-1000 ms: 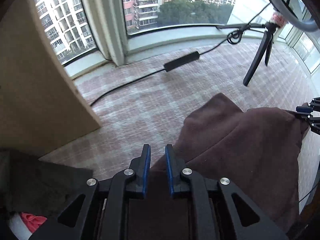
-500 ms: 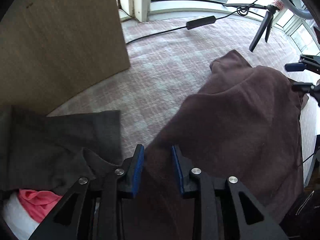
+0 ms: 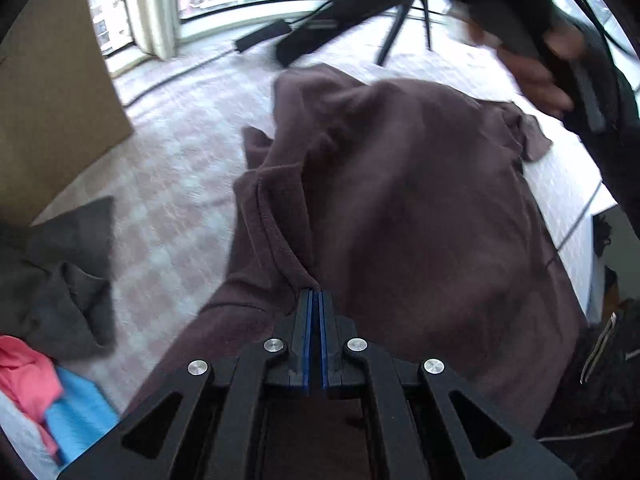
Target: Fold clothes
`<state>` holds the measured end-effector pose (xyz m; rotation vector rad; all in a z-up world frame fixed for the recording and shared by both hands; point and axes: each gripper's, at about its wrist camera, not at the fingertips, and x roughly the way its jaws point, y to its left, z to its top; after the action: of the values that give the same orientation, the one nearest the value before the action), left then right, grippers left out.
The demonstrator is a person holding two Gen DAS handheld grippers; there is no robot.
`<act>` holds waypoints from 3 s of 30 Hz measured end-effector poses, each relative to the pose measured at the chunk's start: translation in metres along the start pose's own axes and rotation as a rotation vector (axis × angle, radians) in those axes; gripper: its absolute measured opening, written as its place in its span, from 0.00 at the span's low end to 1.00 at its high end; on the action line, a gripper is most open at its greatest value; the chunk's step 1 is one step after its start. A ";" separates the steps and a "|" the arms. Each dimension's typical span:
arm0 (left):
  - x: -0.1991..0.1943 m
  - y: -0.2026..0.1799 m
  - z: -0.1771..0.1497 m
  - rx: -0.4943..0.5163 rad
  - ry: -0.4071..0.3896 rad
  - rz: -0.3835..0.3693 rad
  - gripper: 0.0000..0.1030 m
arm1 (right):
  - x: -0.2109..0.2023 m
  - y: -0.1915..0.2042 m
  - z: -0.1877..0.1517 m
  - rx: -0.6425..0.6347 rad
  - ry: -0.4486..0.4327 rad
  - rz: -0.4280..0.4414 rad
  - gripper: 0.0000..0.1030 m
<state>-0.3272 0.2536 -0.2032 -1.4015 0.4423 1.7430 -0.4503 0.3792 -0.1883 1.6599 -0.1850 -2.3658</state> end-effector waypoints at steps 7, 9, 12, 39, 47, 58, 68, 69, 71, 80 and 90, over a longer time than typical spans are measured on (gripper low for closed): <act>-0.002 0.005 -0.015 -0.048 0.025 -0.058 0.04 | 0.035 0.008 -0.027 -0.047 0.169 -0.025 0.50; -0.013 0.010 -0.012 -0.050 0.005 -0.035 0.04 | 0.030 0.003 -0.047 -0.042 0.168 -0.009 0.50; -0.032 0.014 0.011 -0.046 -0.055 -0.010 0.03 | 0.021 -0.001 -0.066 -0.026 0.145 0.024 0.50; 0.011 0.101 0.128 -0.143 -0.156 0.365 0.04 | -0.004 -0.109 -0.139 0.206 0.105 -0.261 0.51; 0.017 0.080 0.130 -0.042 -0.065 0.124 0.25 | -0.002 -0.104 -0.132 0.154 0.130 -0.308 0.54; 0.050 0.059 0.116 0.036 0.038 0.152 0.09 | -0.013 -0.120 -0.138 0.152 0.132 -0.350 0.54; 0.036 0.051 0.126 0.045 -0.010 0.054 0.20 | -0.010 -0.124 -0.135 0.143 0.139 -0.338 0.54; 0.040 0.049 0.126 0.061 0.010 0.054 0.20 | -0.010 -0.124 -0.135 0.143 0.140 -0.338 0.54; 0.048 0.042 0.121 0.073 0.049 0.016 0.19 | -0.010 -0.126 -0.134 0.143 0.141 -0.336 0.54; 0.054 0.027 0.106 0.092 0.061 -0.004 0.20 | -0.042 -0.080 -0.070 0.112 -0.065 -0.124 0.30; 0.022 0.039 0.102 0.065 0.007 0.016 0.20 | 0.062 -0.024 0.008 0.142 -0.003 -0.028 0.30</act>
<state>-0.4224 0.3120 -0.2001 -1.3619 0.5105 1.7218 -0.4814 0.3852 -0.2477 1.7324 -0.3393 -2.4268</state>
